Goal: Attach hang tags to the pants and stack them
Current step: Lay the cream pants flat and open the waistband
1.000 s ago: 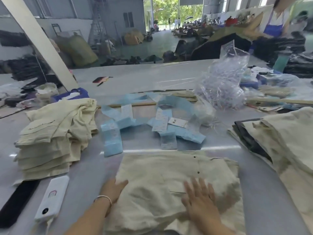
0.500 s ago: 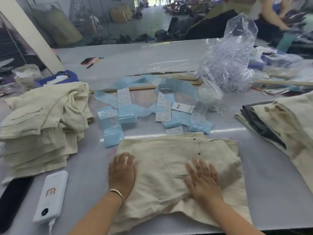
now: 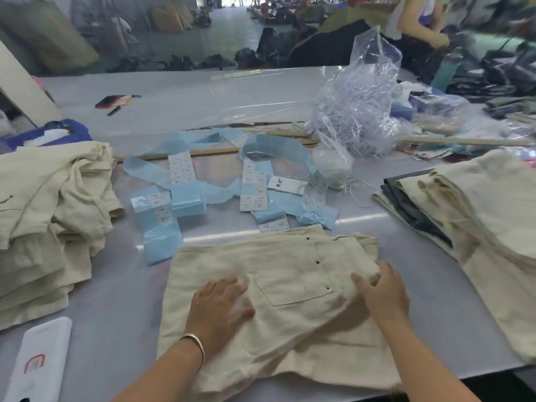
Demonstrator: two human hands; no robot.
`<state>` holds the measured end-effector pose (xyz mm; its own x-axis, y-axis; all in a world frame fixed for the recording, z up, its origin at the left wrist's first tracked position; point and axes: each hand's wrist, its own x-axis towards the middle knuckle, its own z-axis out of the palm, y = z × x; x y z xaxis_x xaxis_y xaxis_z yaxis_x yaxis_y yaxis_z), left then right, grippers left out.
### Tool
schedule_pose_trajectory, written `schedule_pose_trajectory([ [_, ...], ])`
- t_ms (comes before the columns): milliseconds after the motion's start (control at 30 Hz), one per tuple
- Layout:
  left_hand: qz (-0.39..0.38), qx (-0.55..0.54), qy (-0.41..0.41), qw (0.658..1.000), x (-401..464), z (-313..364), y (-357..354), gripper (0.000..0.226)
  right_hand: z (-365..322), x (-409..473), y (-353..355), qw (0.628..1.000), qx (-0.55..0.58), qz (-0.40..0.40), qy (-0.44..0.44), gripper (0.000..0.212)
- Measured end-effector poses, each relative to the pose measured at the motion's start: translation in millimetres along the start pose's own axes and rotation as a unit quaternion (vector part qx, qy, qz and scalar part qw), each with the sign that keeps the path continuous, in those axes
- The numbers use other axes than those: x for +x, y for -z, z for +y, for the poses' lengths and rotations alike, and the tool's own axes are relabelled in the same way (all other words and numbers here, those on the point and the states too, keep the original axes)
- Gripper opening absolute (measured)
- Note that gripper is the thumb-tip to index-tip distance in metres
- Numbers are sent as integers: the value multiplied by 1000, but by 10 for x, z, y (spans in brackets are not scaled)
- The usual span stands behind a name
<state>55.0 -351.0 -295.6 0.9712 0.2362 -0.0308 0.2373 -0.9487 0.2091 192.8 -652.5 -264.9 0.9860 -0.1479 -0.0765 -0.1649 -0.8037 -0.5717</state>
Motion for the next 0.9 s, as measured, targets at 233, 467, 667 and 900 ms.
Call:
schedule_pose_trajectory([
  [233, 4, -224, 13, 975, 205, 817, 179, 24, -327, 87, 286, 967, 201, -32, 154, 27],
  [467, -120, -670, 163, 714, 395, 1518, 212, 44, -354, -218, 236, 878, 39, -186, 438, 38],
  [667, -39, -633, 276, 723, 514, 1604, 44, 22, -215, -15, 151, 834, -45, -194, 515, 62],
  [900, -48, -636, 309, 706, 459, 1645, 36, 57, -136, 63, 106, 897, 90, -62, 428, 32],
])
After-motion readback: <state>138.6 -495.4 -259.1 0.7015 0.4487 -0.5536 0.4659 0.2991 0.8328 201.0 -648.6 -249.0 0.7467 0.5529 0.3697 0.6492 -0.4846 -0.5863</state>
